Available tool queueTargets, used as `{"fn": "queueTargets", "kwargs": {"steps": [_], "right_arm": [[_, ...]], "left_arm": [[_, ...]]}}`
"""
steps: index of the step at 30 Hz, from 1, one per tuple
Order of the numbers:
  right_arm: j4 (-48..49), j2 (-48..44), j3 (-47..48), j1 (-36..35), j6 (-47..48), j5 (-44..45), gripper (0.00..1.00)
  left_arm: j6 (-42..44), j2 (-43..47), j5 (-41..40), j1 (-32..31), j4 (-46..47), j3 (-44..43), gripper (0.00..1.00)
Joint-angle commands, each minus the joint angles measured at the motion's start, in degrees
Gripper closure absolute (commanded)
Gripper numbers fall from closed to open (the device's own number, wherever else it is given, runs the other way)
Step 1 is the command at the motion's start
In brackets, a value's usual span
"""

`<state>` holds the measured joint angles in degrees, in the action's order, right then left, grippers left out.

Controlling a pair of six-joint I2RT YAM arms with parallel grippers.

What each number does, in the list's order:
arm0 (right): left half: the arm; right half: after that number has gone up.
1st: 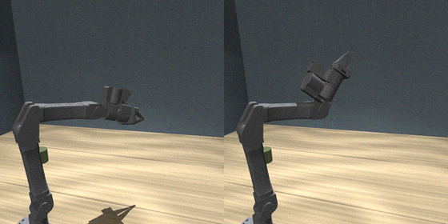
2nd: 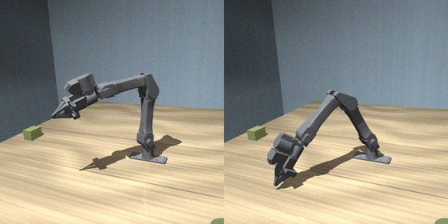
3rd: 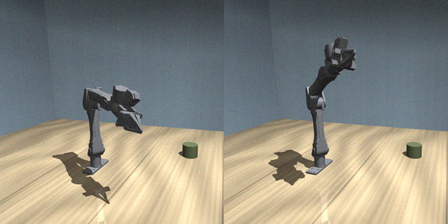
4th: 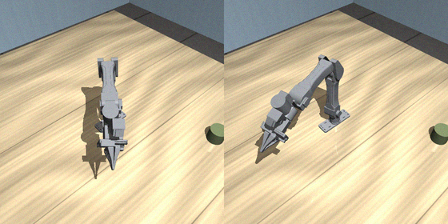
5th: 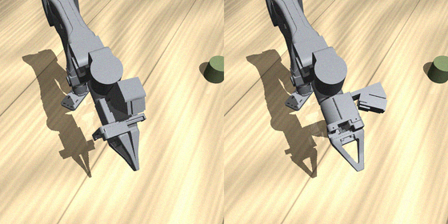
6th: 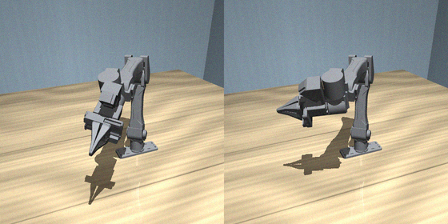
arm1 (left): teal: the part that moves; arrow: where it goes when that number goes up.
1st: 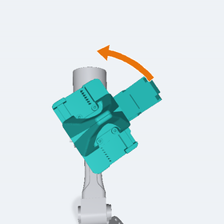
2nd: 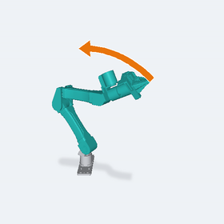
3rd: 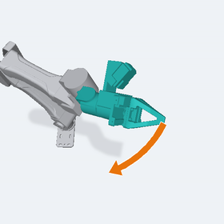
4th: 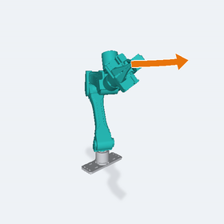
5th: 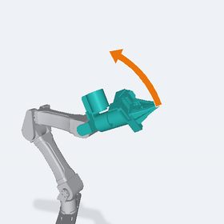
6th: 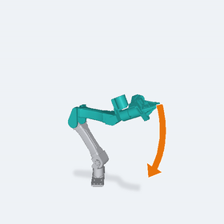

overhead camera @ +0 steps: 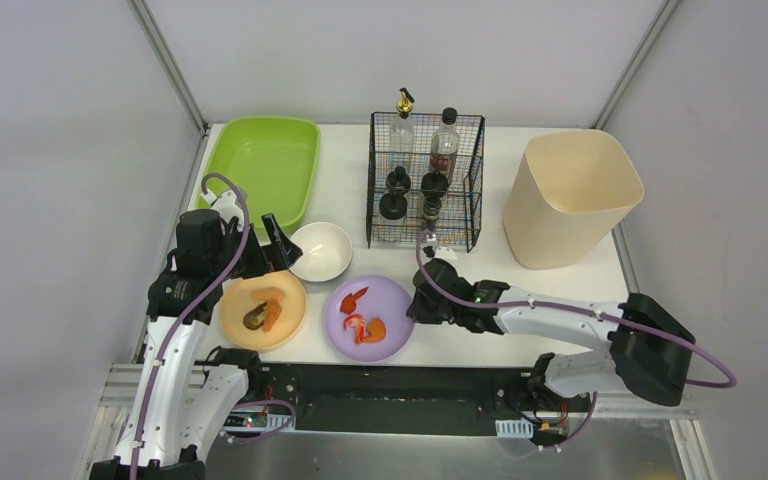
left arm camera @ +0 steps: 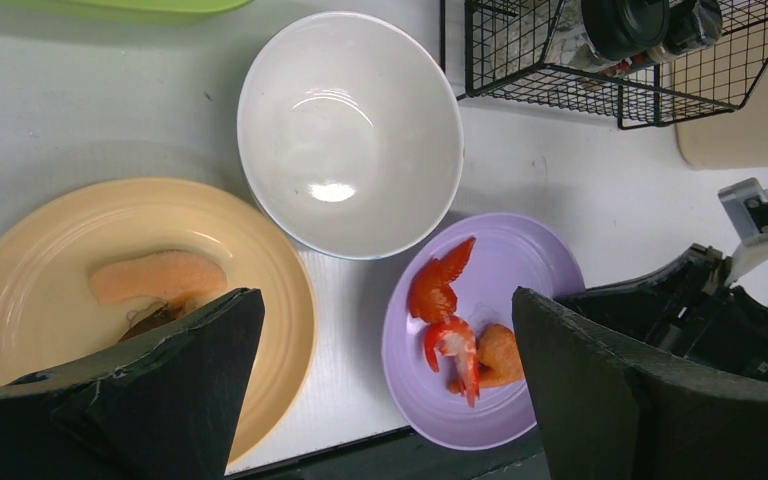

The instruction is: Clear the kitchen counter

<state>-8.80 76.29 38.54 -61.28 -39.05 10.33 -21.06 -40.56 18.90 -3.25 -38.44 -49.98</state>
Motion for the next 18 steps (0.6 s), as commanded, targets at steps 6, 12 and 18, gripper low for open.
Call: {"fn": "queueTargets", "kwargs": {"steps": [6,12,18], "right_arm": [[-6.4,-12.6,1.7,0.7,1.0,1.9,1.0],[-14.0,-17.8,6.0,3.5,1.8,2.1,1.0],[-21.7,-19.5,13.6,11.1,5.2,-0.3,1.0]], "left_arm": [[0.0,0.1,-1.0,0.7,1.2,0.0,0.0],[0.0,0.5,-0.7,0.8,1.3,0.0,0.0],[-0.1,0.8,0.0,0.8,1.2,-0.1,0.0]]}}
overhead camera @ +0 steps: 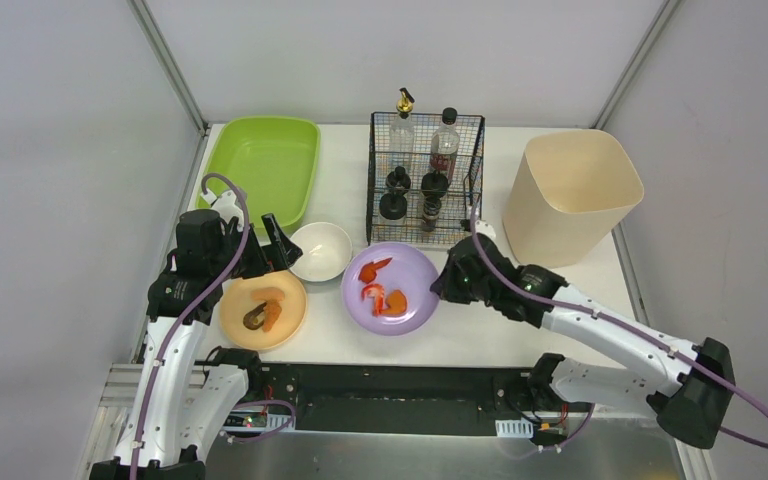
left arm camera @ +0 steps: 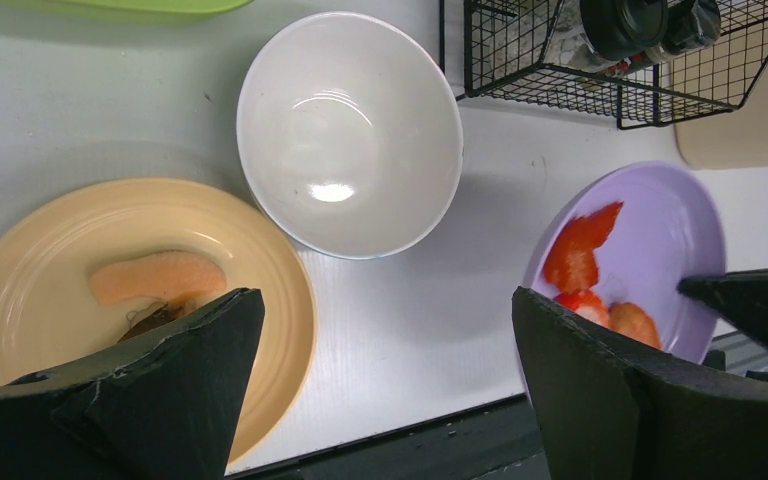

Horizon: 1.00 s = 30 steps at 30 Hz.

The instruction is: Clear the kitchen counter

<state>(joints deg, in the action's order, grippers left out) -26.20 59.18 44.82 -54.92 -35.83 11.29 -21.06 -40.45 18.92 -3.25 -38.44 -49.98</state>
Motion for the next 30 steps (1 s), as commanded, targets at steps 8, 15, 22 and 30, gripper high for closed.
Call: {"fn": "queueTargets", "kwargs": {"steps": [8,15,22,30], "right_arm": [[-12.4,0.2,21.7,17.1,6.6,-6.2,1.0],[-16.6,4.6,33.7,28.4,8.2,-8.6,1.0],[-17.9,7.5,40.8,43.0,7.4,-10.8,1.0],[-21.5,11.1,49.6,57.2,7.3,-11.0,1.0]], "left_arm": [[-0.1,0.5,1.0,0.8,1.2,-0.1,0.01],[-0.3,0.2,2.2,0.7,1.3,0.0,0.0],[-0.4,0.5,3.1,0.8,1.3,0.0,0.0],[-0.8,0.3,4.6,0.8,1.6,0.2,0.0]]}}
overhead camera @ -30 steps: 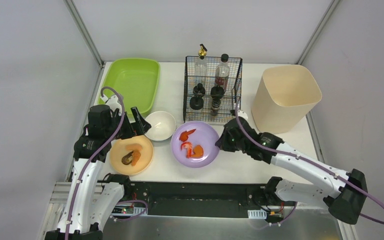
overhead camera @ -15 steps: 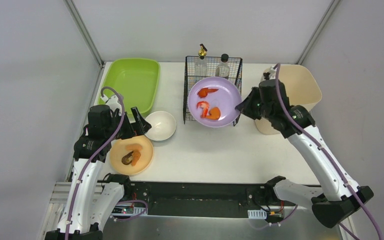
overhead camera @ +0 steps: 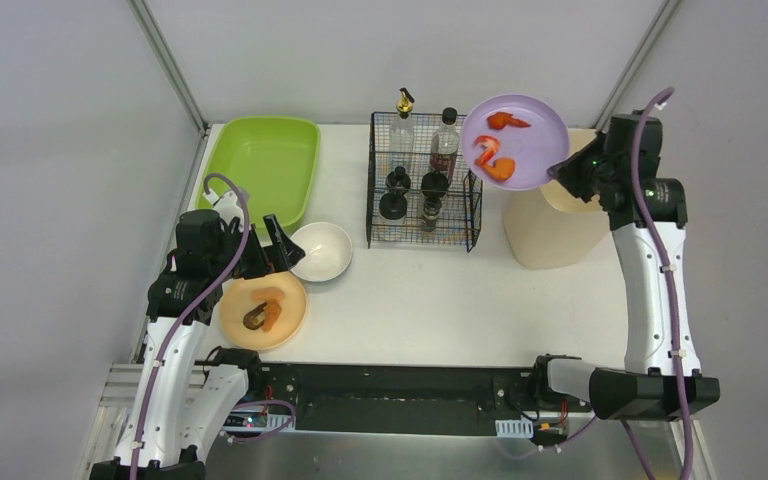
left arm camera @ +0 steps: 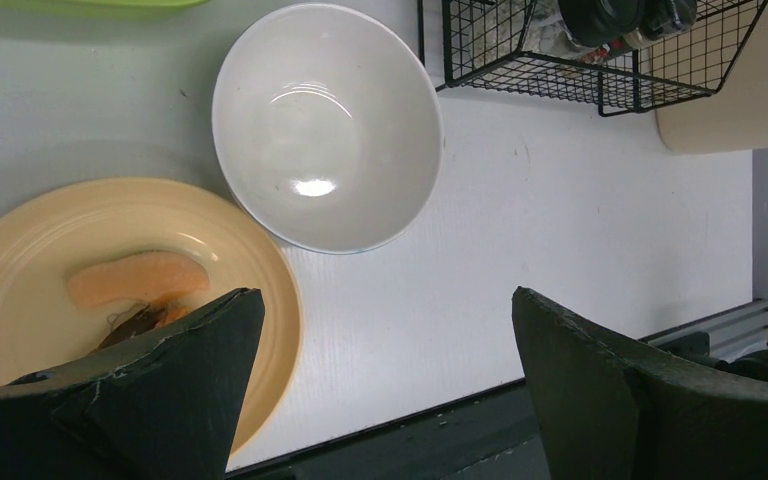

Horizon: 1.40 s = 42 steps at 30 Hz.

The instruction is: Clear the kitchen counter

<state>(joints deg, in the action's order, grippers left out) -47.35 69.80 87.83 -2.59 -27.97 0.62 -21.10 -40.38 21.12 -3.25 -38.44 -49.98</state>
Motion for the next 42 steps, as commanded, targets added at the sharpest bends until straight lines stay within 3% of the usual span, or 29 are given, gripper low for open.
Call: {"fn": "queueTargets", "kwargs": {"steps": [1,10,24,37,42], "right_arm": [[-0.7,0.7,7.2,5.9,-0.1,2.0,1.0],[-0.4,2.0,9.3,14.3,0.2,11.9,1.0],[2.8,1.0,5.6,14.8,6.5,27.6,1.0],[12.7,-1.4,0.3,5.0,22.3,49.3,1.0],[22.9,-2.0,-4.1,0.4,34.1,56.6,1.0]], "left_arm": [[-0.9,0.2,2.6,0.8,1.7,0.2,0.0],[-1.1,0.0,3.7,0.1,2.0,0.2,0.0],[-1.2,0.8,3.7,-0.9,2.0,0.4,0.0],[-1.1,1.5,3.5,-1.5,2.0,0.3,0.0],[-1.1,1.8,3.6,-1.8,2.0,0.4,0.0]]}}
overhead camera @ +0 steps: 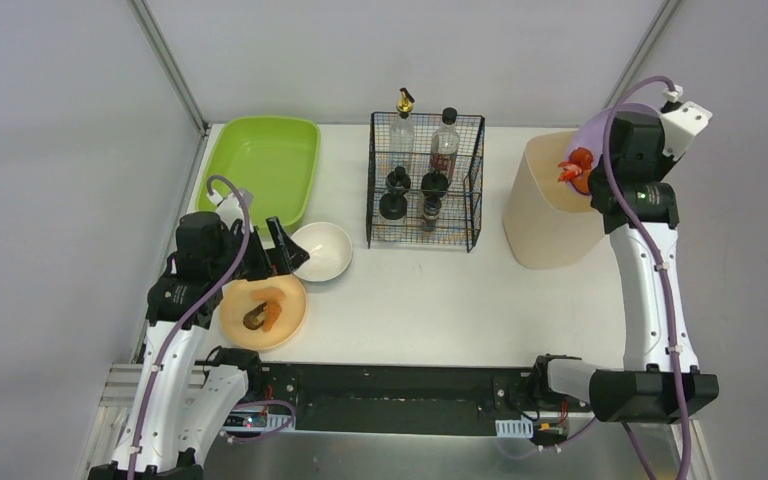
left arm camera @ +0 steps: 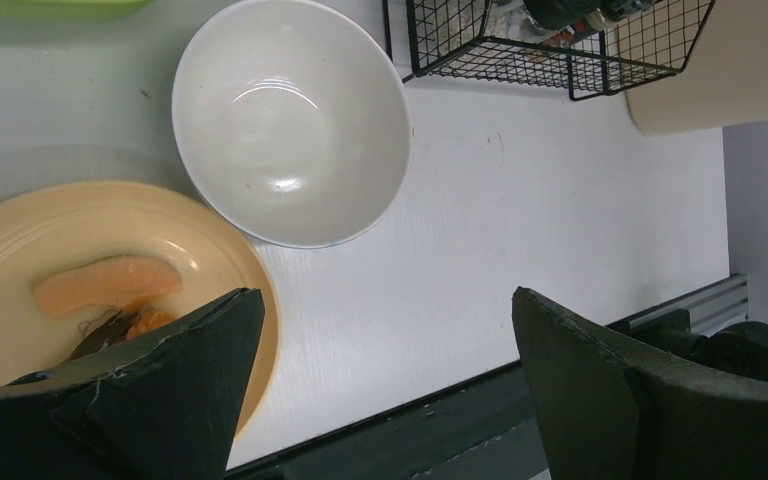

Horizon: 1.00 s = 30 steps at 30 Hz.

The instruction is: Clear the kitchen counter

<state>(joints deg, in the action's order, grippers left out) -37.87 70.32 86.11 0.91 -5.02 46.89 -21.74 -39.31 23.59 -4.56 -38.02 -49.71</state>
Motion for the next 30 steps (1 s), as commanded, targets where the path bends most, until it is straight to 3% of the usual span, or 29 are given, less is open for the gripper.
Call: {"fn": "queueTargets", "kwargs": {"steps": [1,9,14,21,27,30], "right_arm": [[16.6,-2.6,-3.5,-4.3,14.4,12.7,1.0],[39.9,-2.7,-10.5,-10.2,37.3,20.5,1.0],[62.7,-1.6,-14.9,-14.9,59.2,21.3,1.0],[80.2,1.3,-18.4,-18.7,78.7,19.1,1.0],[85.5,1.9,-18.7,-19.6,83.6,19.1,1.0],[81.0,0.4,-16.3,-20.4,79.1,19.8,1.0]], "left_arm": [[-0.5,0.8,1.1,-0.5,1.6,0.2,0.0],[-0.5,1.2,1.1,-0.9,1.6,0.2,0.0],[-0.5,1.1,1.1,-1.1,1.6,0.2,0.0],[-0.4,1.0,0.8,-1.3,1.6,0.2,0.0],[-0.3,0.9,0.7,-1.6,1.6,0.2,0.0],[-0.3,1.0,0.5,-1.6,1.6,0.4,0.0]]}}
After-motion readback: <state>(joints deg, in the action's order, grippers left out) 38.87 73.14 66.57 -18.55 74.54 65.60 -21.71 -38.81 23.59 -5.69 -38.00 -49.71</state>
